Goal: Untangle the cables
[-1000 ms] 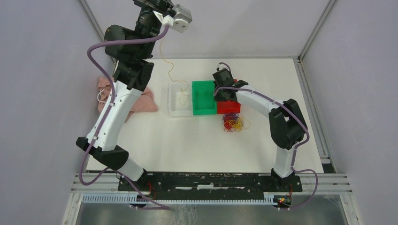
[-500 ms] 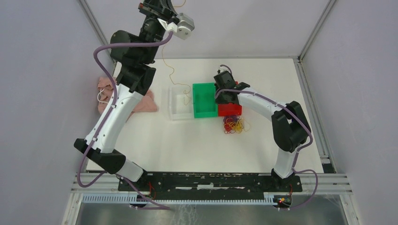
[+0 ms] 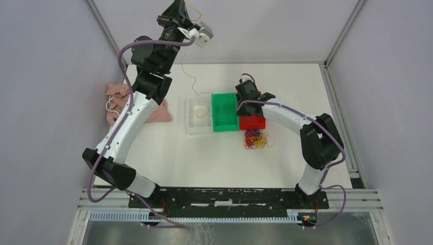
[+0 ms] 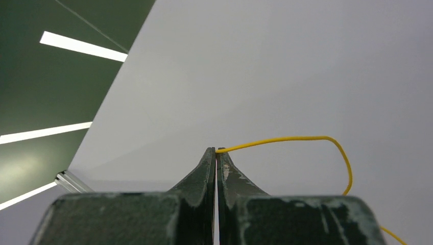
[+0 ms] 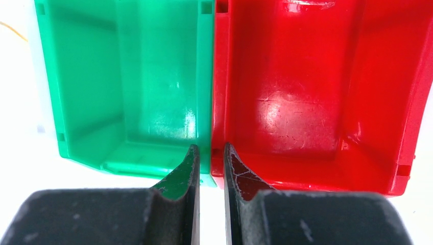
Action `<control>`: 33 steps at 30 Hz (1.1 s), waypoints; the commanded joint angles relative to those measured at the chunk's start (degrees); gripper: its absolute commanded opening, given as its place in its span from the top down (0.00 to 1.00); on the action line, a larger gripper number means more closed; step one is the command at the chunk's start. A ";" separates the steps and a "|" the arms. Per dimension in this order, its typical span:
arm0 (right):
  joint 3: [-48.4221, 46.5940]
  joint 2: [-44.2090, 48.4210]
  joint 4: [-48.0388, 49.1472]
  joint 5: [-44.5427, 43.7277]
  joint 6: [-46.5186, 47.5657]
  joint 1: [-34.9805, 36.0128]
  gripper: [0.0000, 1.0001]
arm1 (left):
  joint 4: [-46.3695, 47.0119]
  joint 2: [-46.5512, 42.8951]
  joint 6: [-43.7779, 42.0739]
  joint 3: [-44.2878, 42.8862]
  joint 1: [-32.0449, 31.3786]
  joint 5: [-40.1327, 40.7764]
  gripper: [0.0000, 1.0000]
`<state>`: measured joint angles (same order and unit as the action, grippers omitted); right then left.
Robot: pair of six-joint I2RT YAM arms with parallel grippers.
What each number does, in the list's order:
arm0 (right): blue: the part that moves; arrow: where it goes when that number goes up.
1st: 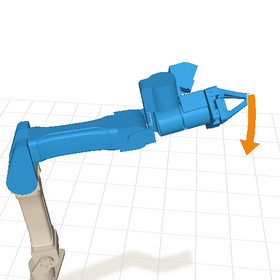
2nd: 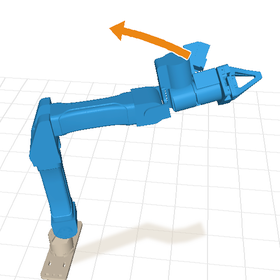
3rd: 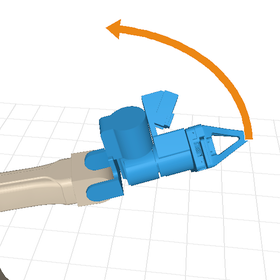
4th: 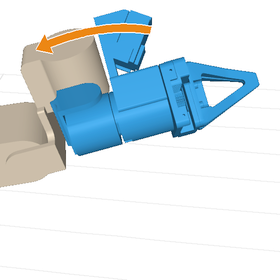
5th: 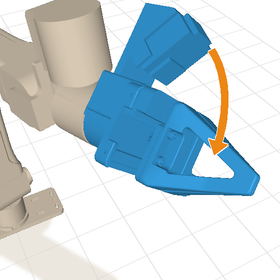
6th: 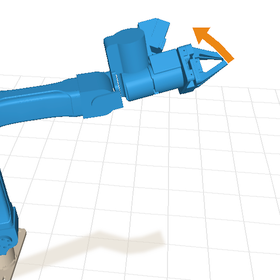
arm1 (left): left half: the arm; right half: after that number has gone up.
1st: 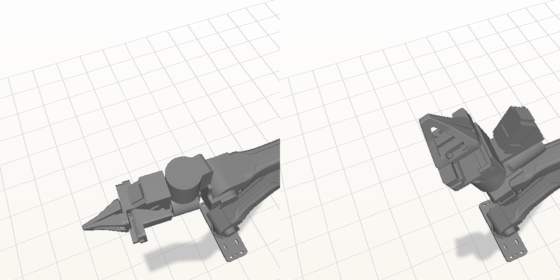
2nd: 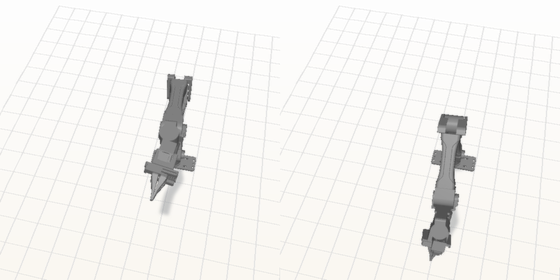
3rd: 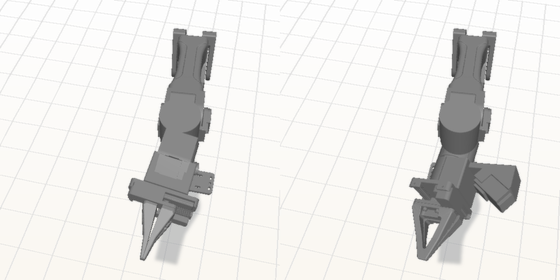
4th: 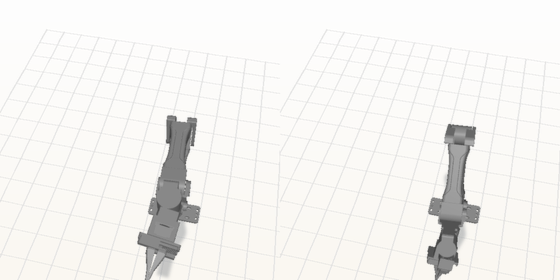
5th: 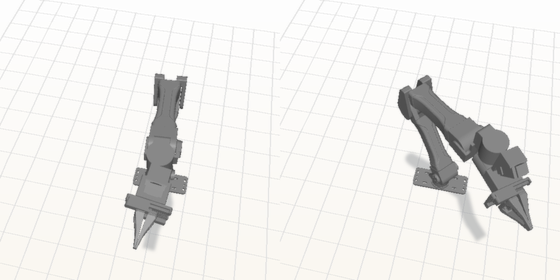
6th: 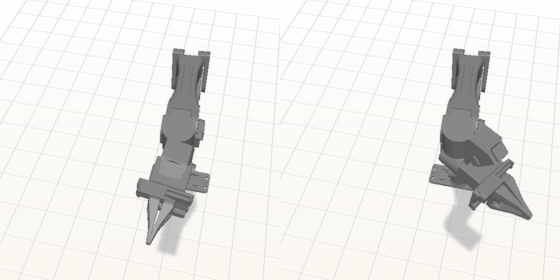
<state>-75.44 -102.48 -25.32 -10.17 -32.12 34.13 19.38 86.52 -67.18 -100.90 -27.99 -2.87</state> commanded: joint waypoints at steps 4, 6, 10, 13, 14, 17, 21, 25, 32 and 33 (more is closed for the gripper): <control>0.98 2.51 -0.77 1.20 -0.56 0.17 0.95 | -7.46 -5.17 0.89 9.66 0.87 3.24 0.95; 0.85 2.50 -0.78 1.66 -0.76 0.09 0.93 | -9.06 -6.29 1.02 12.53 0.88 3.52 0.96; 0.90 2.72 -0.31 3.25 -1.05 -0.61 0.85 | -12.88 -8.24 2.95 17.22 0.84 2.88 0.97; 0.46 2.49 0.05 4.77 -1.51 -1.19 0.82 | -17.01 -8.86 6.39 18.75 0.81 3.80 0.97; 0.35 2.38 0.09 5.07 -1.66 -1.32 0.82 | -18.49 -9.09 7.65 19.40 0.78 4.20 0.97; 0.07 2.07 0.34 5.82 -1.79 -1.60 0.82 | -21.39 -10.25 10.36 22.31 0.80 4.32 0.97; -0.33 1.69 0.36 6.29 -1.88 -1.95 0.82 | -24.50 -12.42 11.52 27.34 0.74 3.71 0.97; -0.58 1.41 0.19 6.35 -1.78 -2.28 0.82 | -25.72 -14.35 11.42 32.75 0.81 3.45 0.97; -0.12 1.48 0.52 6.53 -1.76 -2.44 0.82 | -23.96 -14.10 13.75 36.29 0.81 3.01 0.97; 0.00 1.53 0.66 6.49 -1.79 -2.47 0.82 | -23.53 -13.42 15.30 35.58 0.68 2.90 0.97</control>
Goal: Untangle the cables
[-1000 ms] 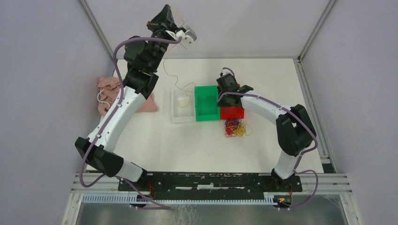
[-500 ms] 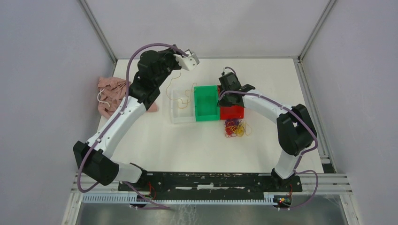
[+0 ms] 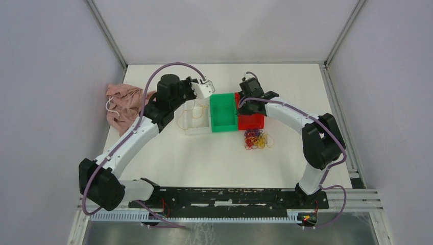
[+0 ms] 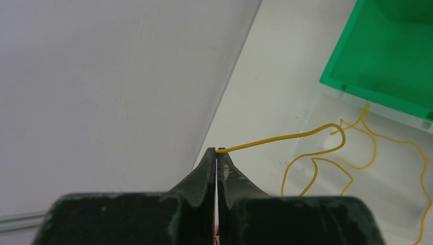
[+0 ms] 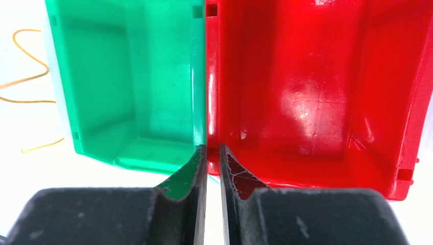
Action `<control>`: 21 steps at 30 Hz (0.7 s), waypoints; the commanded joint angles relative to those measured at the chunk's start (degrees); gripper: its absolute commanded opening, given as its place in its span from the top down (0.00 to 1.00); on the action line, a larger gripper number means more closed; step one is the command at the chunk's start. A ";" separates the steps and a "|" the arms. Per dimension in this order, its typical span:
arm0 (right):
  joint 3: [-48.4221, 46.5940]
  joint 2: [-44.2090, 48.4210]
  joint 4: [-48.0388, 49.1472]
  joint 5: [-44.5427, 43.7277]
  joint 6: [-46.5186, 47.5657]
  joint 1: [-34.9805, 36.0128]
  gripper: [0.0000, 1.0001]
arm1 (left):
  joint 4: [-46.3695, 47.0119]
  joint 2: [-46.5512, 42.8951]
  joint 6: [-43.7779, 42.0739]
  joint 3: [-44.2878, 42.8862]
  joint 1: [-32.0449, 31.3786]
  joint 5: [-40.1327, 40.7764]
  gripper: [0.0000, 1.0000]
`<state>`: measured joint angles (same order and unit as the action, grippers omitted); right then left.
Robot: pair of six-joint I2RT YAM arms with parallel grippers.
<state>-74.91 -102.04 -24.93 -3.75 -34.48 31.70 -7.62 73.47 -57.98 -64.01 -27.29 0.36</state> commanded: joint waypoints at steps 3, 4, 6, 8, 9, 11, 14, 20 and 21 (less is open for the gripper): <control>-0.16 1.18 0.65 0.12 0.52 -0.14 0.82 | 4.12 2.06 11.99 -4.72 -0.02 -1.63 0.97; 0.05 1.18 0.84 0.06 0.43 -0.14 0.82 | 4.07 2.78 13.11 -5.66 -0.12 -2.06 0.97; 0.27 1.28 1.06 0.24 0.32 -0.20 0.82 | 3.81 4.20 14.01 -6.64 -0.62 -2.45 0.97; 0.38 1.39 1.34 0.38 0.15 -0.27 0.82 | 3.75 5.44 14.33 -6.83 -1.41 -2.17 0.97; 0.50 1.48 1.57 0.50 0.18 -0.31 0.82 | 3.75 6.07 14.75 -6.94 -1.68 -2.09 0.97; 0.82 1.58 1.84 0.88 0.04 -0.26 0.82 | 4.45 7.82 16.23 -8.09 -2.24 -1.60 0.97; 1.57 1.72 2.39 1.13 -0.12 -0.28 0.82 | 5.78 9.96 18.47 -11.47 -2.77 -1.22 0.97; 2.28 1.91 3.20 1.76 -0.48 -0.32 0.83 | 7.81 13.10 21.67 -16.33 -2.76 -1.90 0.97; 2.41 2.04 3.34 1.85 -0.50 -0.27 0.82 | 8.02 13.43 22.08 -16.56 -2.83 -2.12 0.97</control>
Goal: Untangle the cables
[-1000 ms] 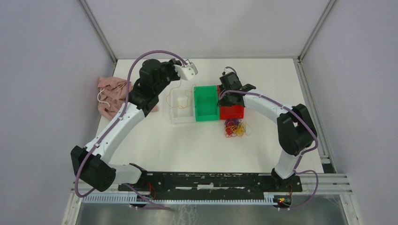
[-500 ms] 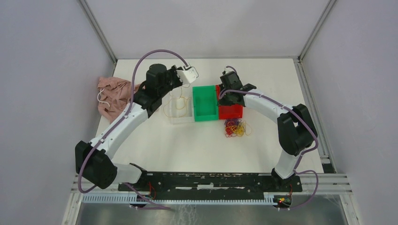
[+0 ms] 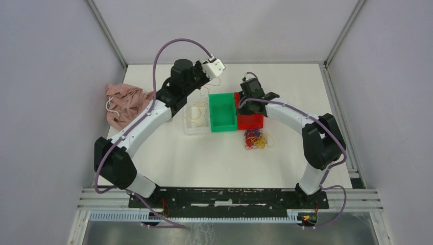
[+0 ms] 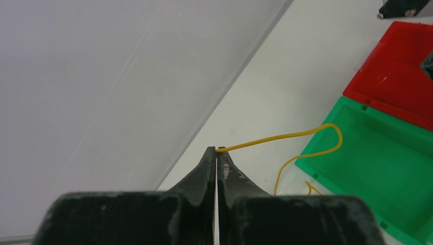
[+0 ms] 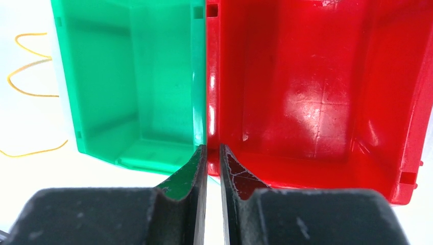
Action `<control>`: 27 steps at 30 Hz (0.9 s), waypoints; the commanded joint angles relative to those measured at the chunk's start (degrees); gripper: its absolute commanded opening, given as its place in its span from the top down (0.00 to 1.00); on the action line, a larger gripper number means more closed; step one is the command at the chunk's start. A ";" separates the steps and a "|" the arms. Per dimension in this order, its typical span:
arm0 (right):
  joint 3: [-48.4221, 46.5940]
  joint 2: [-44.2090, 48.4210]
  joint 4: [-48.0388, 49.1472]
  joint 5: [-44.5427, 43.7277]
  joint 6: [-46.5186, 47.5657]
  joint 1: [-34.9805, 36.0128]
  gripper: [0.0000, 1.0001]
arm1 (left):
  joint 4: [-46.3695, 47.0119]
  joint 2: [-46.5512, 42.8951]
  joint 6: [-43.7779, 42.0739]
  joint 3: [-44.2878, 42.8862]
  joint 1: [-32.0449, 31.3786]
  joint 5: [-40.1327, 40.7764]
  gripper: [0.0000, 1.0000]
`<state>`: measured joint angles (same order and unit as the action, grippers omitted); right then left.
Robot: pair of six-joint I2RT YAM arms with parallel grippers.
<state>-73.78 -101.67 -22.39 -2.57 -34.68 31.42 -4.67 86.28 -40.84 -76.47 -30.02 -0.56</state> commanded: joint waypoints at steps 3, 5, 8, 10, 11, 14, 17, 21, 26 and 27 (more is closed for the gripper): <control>1.65 2.10 1.20 0.98 -0.53 -0.02 0.82 | 5.84 1.79 6.85 -4.70 -0.12 -1.52 0.97; 1.90 2.25 1.29 0.99 -0.57 0.04 0.82 | 6.12 2.87 8.45 -5.64 -0.11 -1.47 0.97; 2.06 2.56 1.26 1.08 -0.57 0.01 0.83 | 5.91 3.15 8.43 -5.19 -0.11 -1.66 0.97; 2.20 2.74 1.30 1.12 -0.64 0.04 0.83 | 5.98 2.68 6.69 -2.71 0.16 -1.47 0.97; 2.24 2.91 1.30 1.12 -0.64 0.03 0.83 | 6.11 2.22 5.11 -0.60 0.38 -1.45 0.97; 2.32 3.22 1.35 1.29 -0.67 -0.01 0.82 | 7.51 1.32 -1.91 6.02 1.54 -0.11 0.97; 2.26 3.46 1.30 1.51 -0.90 -0.04 0.82 | 7.59 1.89 -5.99 9.03 3.09 1.89 0.97; 2.25 3.83 1.31 1.60 -1.00 -0.01 0.82 | 7.56 1.77 -8.95 10.60 4.10 1.85 0.97; 1.80 3.99 1.10 1.93 -1.41 -0.01 0.80 | 5.25 0.82 -8.98 12.39 4.01 -0.05 0.97; 1.58 4.08 1.05 2.02 -1.41 -0.08 0.79 | 4.28 0.63 -9.18 12.84 3.82 -0.25 0.97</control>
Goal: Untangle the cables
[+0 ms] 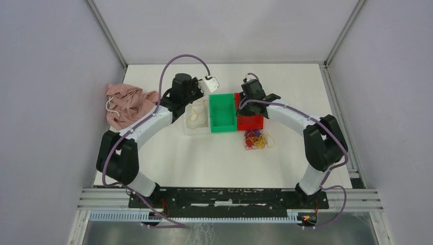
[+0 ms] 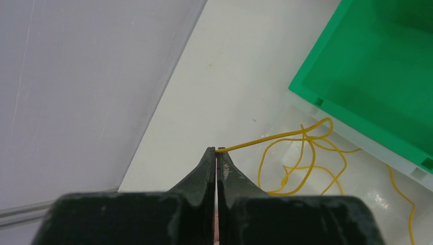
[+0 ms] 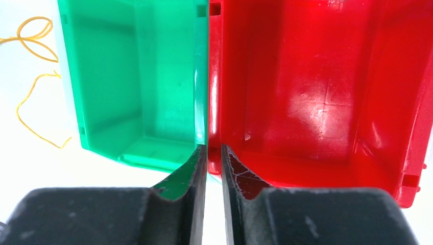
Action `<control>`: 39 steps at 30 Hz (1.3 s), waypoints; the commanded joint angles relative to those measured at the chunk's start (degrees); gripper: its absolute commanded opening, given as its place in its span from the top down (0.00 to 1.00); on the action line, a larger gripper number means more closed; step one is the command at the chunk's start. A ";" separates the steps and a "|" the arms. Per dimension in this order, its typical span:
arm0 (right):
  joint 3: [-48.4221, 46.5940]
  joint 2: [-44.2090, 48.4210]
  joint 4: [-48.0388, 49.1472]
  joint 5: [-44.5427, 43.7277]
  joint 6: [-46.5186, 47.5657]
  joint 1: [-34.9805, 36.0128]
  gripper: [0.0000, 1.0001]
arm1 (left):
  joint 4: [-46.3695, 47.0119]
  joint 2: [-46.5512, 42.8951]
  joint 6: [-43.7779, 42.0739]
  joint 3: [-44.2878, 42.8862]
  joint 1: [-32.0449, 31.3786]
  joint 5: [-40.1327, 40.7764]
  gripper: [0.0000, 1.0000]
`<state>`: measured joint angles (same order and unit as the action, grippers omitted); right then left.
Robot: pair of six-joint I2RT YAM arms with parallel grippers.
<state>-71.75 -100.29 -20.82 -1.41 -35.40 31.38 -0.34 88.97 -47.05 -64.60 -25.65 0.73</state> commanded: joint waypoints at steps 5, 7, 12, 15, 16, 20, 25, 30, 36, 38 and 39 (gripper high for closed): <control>-1.80 2.53 -1.11 1.52 -0.96 -0.39 0.52 | -6.16 -3.06 -5.65 3.40 -0.95 -3.13 0.97; -2.29 2.47 -1.13 2.03 -1.18 -0.58 0.43 | -8.80 -2.57 -5.47 3.10 -1.03 -3.32 0.97; -3.46 2.47 -1.07 3.39 -1.54 -1.20 0.34 | -10.86 -0.37 -5.01 2.61 -1.50 -2.17 0.97; -3.92 2.60 -1.24 3.96 -1.73 -1.56 0.34 | -10.45 1.65 -4.77 1.75 -1.69 -0.53 0.97; -4.00 2.75 -1.19 4.18 -1.84 -1.72 0.34 | -10.07 2.43 -4.67 1.60 -1.72 0.12 0.97; -2.97 3.90 0.00 5.79 -2.83 -2.11 0.35 | -5.76 4.96 -6.08 2.36 -2.27 3.26 0.97; -2.14 5.29 0.83 6.79 -3.33 -2.44 0.36 | 0.38 8.00 -7.42 3.16 -2.52 6.54 0.97; -1.04 6.30 1.82 7.72 -3.86 -2.89 0.36 | 3.12 9.51 -8.51 3.54 -2.48 7.20 0.91; -0.73 6.81 1.91 7.99 -4.03 -3.45 0.39 | -11.71 8.74 -3.53 -4.99 -1.27 -0.53 0.45; -0.75 6.89 1.96 8.25 -4.14 -3.70 0.39 | -20.24 9.17 -1.77 -10.28 0.19 -5.55 0.34; -0.74 6.92 1.93 8.34 -4.22 -3.77 0.39 | -22.99 9.20 -2.11 -12.33 0.65 -7.42 0.29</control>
<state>-72.66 -96.03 -20.91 6.07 -38.98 28.16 -10.70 98.39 -52.25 -66.65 -27.14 2.81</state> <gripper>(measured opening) 0.610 0.621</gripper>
